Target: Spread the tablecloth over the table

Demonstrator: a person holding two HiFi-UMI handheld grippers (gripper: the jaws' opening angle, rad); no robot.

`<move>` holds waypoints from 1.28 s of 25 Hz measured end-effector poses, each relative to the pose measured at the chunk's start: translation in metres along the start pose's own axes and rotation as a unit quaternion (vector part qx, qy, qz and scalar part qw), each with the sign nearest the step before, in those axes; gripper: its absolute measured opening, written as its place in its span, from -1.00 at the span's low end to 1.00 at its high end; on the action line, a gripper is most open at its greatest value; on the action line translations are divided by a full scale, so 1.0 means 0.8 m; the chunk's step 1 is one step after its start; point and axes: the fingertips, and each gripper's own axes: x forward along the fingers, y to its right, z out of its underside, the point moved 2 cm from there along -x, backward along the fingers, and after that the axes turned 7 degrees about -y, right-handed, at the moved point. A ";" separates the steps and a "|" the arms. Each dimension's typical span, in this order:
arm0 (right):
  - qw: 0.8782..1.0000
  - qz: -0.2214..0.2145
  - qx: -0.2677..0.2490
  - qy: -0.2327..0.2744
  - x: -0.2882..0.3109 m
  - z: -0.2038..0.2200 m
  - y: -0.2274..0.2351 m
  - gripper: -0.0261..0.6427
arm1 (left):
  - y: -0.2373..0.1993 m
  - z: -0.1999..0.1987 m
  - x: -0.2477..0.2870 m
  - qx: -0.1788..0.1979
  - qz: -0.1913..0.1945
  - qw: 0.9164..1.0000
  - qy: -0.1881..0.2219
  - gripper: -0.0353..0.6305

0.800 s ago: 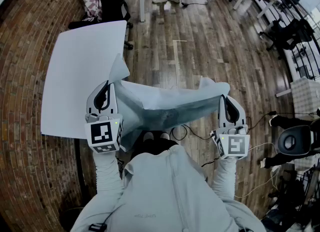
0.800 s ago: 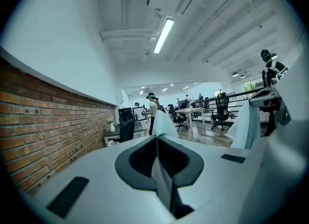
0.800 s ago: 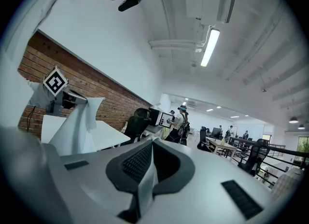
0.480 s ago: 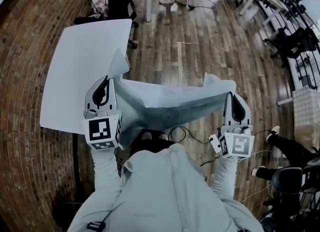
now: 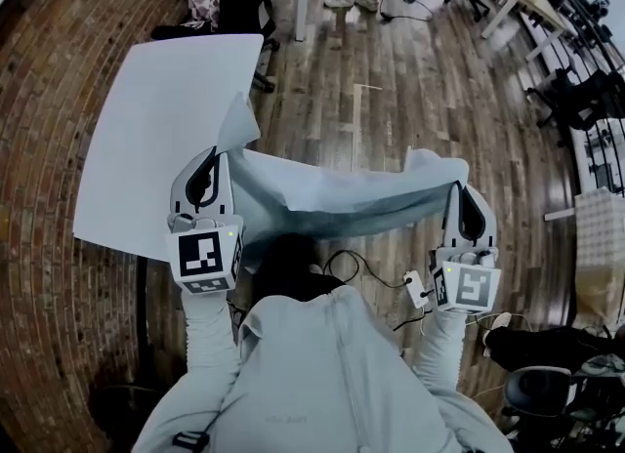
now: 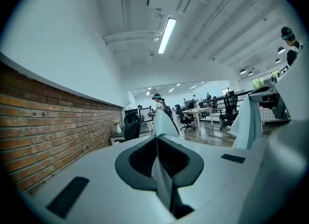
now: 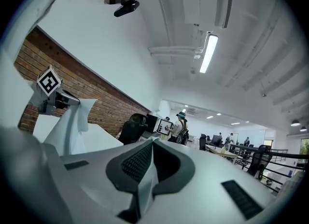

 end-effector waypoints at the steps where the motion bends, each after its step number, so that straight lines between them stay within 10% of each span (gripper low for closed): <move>1: 1.000 0.001 0.002 0.004 0.005 -0.001 0.003 -0.86 | 0.001 -0.001 0.005 0.000 -0.002 1.000 0.002 -0.82; 32: 0.999 -0.024 -0.016 0.031 0.356 -0.073 0.011 -0.86 | -0.143 -0.046 0.277 -0.015 -0.051 0.998 -0.013 -0.82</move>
